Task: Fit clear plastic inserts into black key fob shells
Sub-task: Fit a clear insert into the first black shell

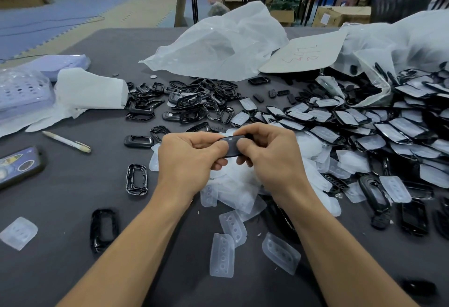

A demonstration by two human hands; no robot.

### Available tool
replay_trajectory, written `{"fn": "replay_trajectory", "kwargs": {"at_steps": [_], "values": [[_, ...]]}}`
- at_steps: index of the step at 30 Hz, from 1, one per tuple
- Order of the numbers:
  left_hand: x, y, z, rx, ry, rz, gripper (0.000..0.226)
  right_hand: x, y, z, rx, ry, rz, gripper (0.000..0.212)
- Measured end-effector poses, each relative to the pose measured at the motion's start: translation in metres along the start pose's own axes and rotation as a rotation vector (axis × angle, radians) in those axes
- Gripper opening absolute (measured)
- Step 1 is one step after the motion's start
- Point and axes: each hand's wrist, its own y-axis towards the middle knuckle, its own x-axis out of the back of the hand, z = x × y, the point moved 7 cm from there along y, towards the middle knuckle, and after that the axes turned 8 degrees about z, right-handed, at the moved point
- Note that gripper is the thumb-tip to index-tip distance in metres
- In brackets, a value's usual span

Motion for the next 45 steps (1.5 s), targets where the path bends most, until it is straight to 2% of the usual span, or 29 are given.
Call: {"fn": "replay_trajectory", "kwargs": {"at_steps": [9,13,17,19,23,26,28,29,36,40,45], "values": [[0.001,0.001,0.004,0.047,-0.051,0.002,0.029,0.002,0.001,-0.007,-0.131,0.297,0.056,0.038],[0.002,0.001,0.004,0.043,-0.050,0.012,0.026,0.001,0.001,-0.004,-0.108,0.259,0.056,0.039],[0.001,0.001,0.001,0.021,-0.024,0.024,0.029,0.001,-0.002,0.001,-0.021,0.103,0.052,0.019],[0.002,0.002,0.000,0.015,-0.015,0.014,0.030,0.000,-0.001,0.002,-0.019,0.077,0.055,0.025],[0.005,0.003,-0.001,0.000,-0.016,-0.019,0.041,0.000,0.000,-0.002,-0.095,0.265,0.085,0.046],[0.004,0.002,-0.002,-0.015,0.010,-0.011,0.040,-0.001,-0.001,-0.001,-0.084,0.256,0.073,0.031],[0.002,0.001,-0.002,-0.030,0.037,0.006,0.038,-0.002,-0.002,0.000,-0.054,0.167,0.053,0.015],[0.001,0.000,-0.002,-0.041,0.055,0.009,0.038,-0.001,-0.001,-0.001,-0.046,0.116,0.037,0.014],[-0.004,-0.004,-0.007,-0.130,0.197,0.049,0.028,0.000,0.001,-0.004,-0.029,0.059,0.029,0.026],[-0.001,-0.003,-0.006,-0.134,0.264,0.006,0.029,-0.003,0.001,-0.005,-0.037,0.064,0.041,0.032],[0.002,-0.002,-0.006,-0.131,0.254,-0.024,0.032,-0.004,0.001,-0.004,-0.034,0.083,0.097,0.021]]}}
